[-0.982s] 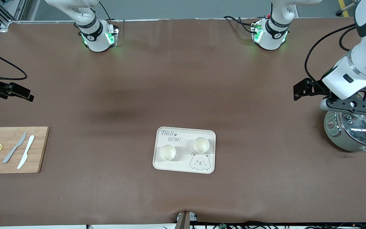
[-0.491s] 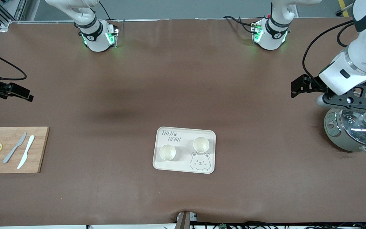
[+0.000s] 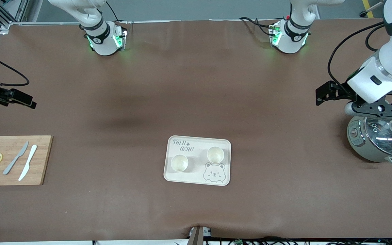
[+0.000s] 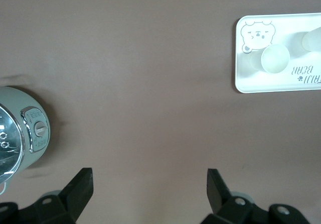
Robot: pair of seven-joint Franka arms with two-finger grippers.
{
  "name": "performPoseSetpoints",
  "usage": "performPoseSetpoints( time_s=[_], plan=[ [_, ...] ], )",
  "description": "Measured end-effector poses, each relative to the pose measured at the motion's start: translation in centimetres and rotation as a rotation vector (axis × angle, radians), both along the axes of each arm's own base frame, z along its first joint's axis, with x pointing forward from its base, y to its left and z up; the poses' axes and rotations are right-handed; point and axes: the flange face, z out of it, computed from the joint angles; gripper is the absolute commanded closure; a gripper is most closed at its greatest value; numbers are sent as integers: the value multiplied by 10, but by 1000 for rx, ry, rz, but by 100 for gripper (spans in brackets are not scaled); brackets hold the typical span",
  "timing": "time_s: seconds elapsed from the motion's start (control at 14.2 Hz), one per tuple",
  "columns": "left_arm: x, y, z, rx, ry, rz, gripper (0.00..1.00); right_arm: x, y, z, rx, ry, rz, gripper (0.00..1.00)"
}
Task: Place white IKEA cup upright on tray with both arms
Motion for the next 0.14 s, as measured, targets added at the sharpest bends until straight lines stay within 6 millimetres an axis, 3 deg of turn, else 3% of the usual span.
performPoseSetpoints(
  time_s=[0.14],
  plan=[
    [0, 0, 0, 0, 0, -1, 0, 0, 0, 0, 0, 1, 0, 0]
  ],
)
